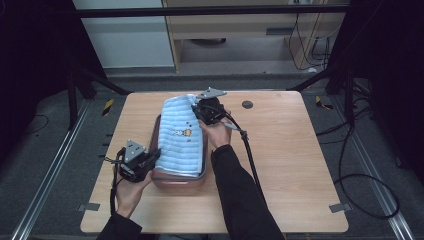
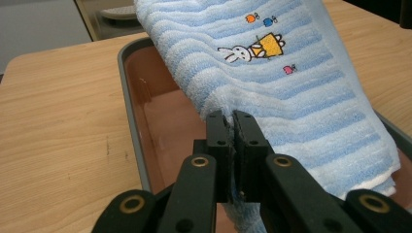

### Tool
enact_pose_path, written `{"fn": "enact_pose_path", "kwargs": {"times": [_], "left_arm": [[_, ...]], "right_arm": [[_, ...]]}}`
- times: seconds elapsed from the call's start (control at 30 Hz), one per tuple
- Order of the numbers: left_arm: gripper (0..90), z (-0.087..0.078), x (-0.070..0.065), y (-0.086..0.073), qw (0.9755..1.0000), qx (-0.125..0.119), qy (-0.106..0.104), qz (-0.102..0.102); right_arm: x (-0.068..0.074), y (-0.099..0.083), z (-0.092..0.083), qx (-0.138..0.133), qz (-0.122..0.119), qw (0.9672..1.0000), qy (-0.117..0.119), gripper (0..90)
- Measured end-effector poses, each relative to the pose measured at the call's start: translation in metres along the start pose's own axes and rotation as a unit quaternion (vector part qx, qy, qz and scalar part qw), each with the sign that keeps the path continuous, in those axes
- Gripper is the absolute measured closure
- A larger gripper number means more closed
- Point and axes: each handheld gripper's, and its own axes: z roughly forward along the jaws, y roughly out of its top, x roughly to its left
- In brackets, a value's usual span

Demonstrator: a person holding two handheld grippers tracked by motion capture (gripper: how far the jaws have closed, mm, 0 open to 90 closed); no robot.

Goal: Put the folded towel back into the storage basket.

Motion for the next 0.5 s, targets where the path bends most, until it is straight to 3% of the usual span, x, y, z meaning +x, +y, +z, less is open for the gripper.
{"fn": "enact_pose_path", "kwargs": {"times": [0.5], "left_arm": [[85.9,0.008,0.0,-0.01,0.9996,0.027,0.001,-0.007]], "right_arm": [[0.001,-0.017,0.012,0.021,0.007,0.9998,0.0,82.2]]}}
